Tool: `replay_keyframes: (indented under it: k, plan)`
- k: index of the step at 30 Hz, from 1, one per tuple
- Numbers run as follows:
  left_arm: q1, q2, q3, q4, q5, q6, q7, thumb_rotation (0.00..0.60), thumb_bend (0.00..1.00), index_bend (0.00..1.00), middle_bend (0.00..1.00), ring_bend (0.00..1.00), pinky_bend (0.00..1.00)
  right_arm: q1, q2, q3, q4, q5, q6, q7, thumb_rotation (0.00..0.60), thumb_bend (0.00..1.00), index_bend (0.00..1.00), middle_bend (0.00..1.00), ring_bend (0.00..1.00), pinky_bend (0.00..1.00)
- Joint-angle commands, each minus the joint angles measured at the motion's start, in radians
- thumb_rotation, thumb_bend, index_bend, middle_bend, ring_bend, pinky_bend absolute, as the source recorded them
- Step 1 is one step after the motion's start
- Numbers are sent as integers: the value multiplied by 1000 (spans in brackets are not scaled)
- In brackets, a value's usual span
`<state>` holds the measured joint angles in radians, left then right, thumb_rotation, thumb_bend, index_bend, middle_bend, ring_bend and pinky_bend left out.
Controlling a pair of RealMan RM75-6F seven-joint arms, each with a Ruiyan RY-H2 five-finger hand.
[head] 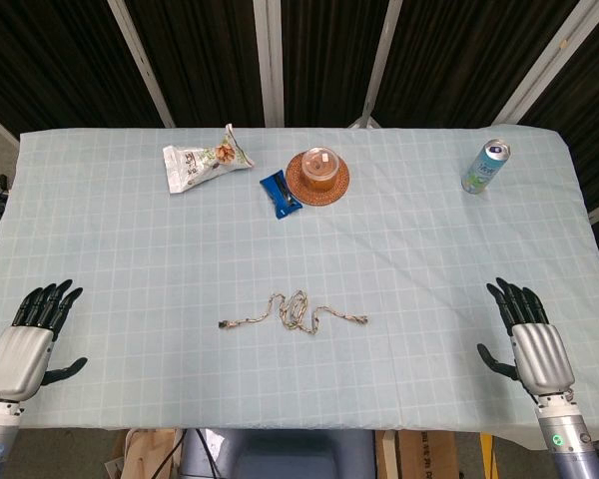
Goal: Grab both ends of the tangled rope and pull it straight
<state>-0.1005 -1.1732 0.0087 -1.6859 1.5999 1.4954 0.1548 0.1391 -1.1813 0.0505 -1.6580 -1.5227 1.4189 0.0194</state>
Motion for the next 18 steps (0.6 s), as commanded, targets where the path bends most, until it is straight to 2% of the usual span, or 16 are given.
replay_keyframes:
  k: [1, 18]
  plan:
    - [0, 1, -1, 0, 2, 2, -2, 600, 34, 0, 0, 0, 0, 0, -2, -2, 1, -4, 2, -3, 600, 325, 0, 0, 0, 0]
    - [5, 7, 0, -3, 7, 12, -7, 600, 34, 0, 0, 0, 0, 13, -6, 11, -35, -10, 1, -1, 600, 324, 0, 0, 0, 0]
